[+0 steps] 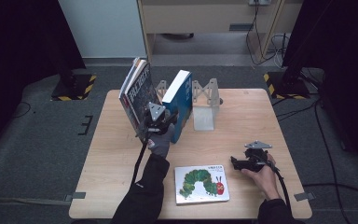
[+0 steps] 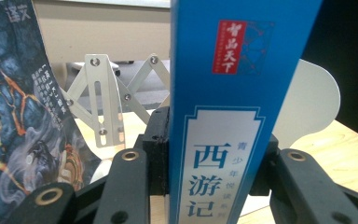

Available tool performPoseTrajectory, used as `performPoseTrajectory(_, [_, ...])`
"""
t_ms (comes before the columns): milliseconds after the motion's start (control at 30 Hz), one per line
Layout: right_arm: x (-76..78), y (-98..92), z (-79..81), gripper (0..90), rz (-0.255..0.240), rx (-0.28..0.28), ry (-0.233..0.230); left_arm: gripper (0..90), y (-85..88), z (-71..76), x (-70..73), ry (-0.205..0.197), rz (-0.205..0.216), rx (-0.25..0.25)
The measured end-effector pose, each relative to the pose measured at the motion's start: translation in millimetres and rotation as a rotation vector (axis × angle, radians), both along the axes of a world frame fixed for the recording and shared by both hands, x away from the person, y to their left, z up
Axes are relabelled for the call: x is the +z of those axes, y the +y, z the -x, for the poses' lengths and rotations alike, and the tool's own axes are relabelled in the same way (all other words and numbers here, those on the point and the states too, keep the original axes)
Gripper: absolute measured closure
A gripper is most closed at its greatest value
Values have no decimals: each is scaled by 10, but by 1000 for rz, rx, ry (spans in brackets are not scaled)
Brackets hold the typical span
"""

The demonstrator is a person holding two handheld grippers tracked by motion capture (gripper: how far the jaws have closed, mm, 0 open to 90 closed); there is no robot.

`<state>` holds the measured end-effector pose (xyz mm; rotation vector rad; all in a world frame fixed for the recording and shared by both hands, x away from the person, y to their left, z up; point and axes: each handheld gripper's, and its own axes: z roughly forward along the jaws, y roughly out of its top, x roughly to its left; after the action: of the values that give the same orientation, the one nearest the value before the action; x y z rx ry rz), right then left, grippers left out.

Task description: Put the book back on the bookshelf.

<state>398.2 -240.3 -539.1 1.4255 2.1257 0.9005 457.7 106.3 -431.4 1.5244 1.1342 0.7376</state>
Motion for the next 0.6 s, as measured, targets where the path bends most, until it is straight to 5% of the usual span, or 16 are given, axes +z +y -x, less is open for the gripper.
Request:
performPoseTrajectory(367, [-1, 3, -3, 60, 0, 6, -2, 596, -105, -130, 23, 21, 6, 25])
performPoseTrajectory(600, [-1, 6, -2, 60, 0, 11, -1, 560, -60, -79, -53, -32, 30, -37])
